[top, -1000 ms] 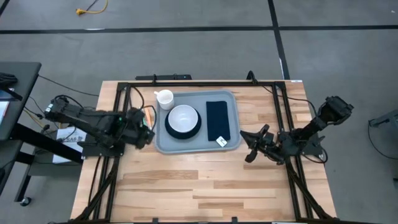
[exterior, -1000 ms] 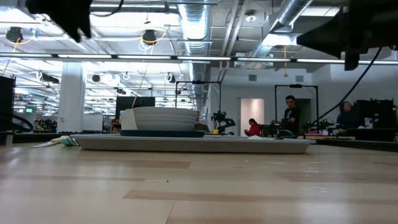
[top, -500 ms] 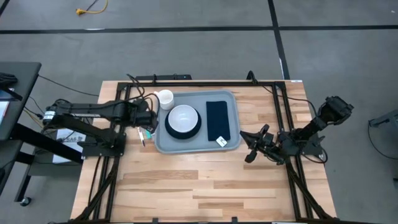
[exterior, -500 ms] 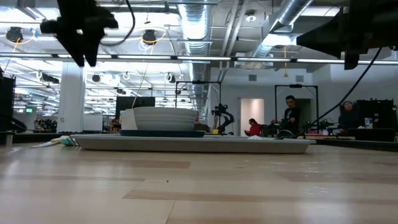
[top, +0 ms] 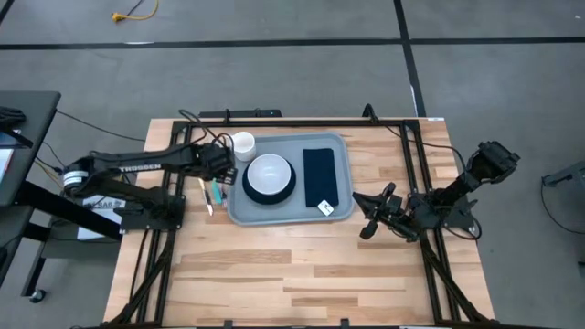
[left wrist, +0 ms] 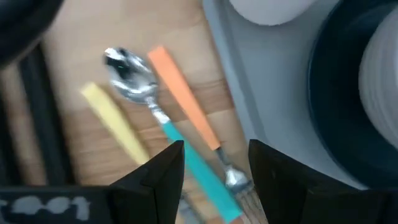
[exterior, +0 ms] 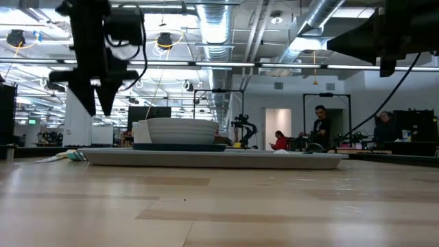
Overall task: Set up tray
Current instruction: Put the orange fork on the black napkin
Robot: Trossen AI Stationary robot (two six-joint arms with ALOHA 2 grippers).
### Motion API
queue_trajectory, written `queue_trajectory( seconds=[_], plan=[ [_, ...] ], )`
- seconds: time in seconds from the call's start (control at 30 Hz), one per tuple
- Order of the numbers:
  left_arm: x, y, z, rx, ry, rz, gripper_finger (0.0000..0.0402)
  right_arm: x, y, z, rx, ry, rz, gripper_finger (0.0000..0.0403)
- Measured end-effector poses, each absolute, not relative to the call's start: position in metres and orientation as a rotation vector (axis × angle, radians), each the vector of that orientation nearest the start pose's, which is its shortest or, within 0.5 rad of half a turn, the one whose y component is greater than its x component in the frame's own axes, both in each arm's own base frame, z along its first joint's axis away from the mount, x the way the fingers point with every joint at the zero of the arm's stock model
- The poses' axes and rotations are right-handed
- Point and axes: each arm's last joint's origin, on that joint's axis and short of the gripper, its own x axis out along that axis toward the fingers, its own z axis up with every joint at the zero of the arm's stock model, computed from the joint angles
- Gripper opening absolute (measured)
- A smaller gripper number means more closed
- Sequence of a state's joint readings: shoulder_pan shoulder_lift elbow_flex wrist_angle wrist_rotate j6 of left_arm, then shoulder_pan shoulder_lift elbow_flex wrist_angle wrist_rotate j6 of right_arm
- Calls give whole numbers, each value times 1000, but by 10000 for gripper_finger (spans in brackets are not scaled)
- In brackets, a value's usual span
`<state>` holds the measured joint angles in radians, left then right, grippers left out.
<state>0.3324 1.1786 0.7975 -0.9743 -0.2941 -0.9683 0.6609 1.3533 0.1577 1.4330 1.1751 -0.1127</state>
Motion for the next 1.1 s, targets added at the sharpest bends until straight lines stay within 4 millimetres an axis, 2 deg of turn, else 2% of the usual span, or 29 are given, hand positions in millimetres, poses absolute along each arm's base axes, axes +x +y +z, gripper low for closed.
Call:
queue_trajectory(
  seconds=[0.2,0.47,0.77,1.1],
  plan=[
    [172,77,188,-925,966,1099,167,163,93,174,78,-114,-518,5],
    [163,78,166,-959,949,1135,167,163,93,174,77,-114,-519,5],
    [163,78,155,-1012,862,1142,167,163,93,174,77,-114,-519,5],
    [161,80,154,-982,854,1186,167,163,93,174,76,-114,-519,5]
  ],
)
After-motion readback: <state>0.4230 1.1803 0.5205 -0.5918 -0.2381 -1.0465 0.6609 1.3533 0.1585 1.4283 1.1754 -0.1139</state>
